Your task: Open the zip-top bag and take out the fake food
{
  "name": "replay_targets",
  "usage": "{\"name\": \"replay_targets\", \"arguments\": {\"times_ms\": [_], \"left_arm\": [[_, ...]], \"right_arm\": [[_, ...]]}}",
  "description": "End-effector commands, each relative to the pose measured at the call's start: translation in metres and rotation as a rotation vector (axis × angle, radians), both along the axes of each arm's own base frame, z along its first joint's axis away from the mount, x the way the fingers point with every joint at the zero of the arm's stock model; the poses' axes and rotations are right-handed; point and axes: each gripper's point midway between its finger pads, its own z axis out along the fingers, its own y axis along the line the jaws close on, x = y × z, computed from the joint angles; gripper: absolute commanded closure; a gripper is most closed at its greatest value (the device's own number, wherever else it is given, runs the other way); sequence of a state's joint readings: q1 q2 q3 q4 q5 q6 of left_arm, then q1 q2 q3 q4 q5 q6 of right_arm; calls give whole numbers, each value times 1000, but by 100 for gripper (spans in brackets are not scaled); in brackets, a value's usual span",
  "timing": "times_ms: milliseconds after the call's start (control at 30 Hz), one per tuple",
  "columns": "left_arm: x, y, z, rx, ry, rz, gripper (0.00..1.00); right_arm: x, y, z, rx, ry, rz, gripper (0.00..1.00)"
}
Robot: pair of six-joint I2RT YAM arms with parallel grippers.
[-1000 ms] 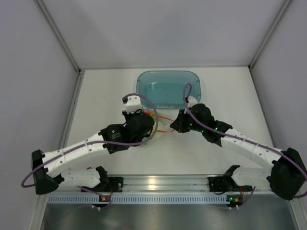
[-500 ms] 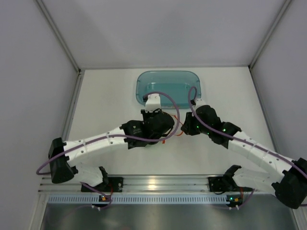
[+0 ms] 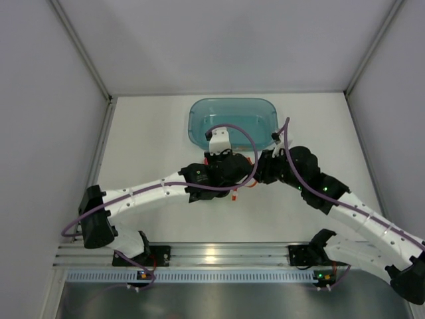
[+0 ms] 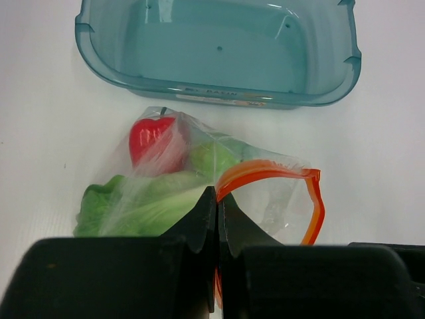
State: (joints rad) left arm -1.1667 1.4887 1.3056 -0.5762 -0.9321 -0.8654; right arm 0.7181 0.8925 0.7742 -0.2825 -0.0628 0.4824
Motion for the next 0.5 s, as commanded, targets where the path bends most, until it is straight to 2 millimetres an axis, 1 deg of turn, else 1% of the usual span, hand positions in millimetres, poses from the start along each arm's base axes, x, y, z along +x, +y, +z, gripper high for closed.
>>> {"name": "replay_targets", "arguments": {"times_ms": [0, 67, 133, 167, 200, 233, 300, 333, 367, 433, 467], "left_arm": [[2, -10, 20, -114, -17, 21, 100], [1, -11, 20, -133, -10, 23, 100], [1, -12, 22, -159, -8, 31, 100], [1, -13, 22, -166, -7, 33, 100], [1, -13, 22, -167, -6, 33, 100], [2, -13, 22, -170, -8, 36, 100], [1, -13, 21, -166, -4, 34, 100], [2, -13, 20, -166, -4, 38, 100], [2, -13, 20, -170, -1, 38, 100], [2, -13, 19, -176, 4, 35, 100], [1, -14, 19, -177, 7, 34, 100]], "right_arm": [[8, 23, 41, 120, -126, 49, 71], [18, 30, 39, 129, -147, 43, 71], [27, 32, 39, 134, -165, 18, 71], [36, 38, 30, 112, -157, 10, 69], [38, 38, 34, 117, -170, 5, 68], [43, 42, 25, 98, -157, -1, 68], [47, 48, 21, 88, -156, 3, 68], [52, 52, 15, 76, -148, -2, 68], [53, 54, 12, 67, -149, 0, 68], [61, 53, 9, 48, -163, -41, 69], [66, 51, 2, 20, -165, -72, 69]]}}
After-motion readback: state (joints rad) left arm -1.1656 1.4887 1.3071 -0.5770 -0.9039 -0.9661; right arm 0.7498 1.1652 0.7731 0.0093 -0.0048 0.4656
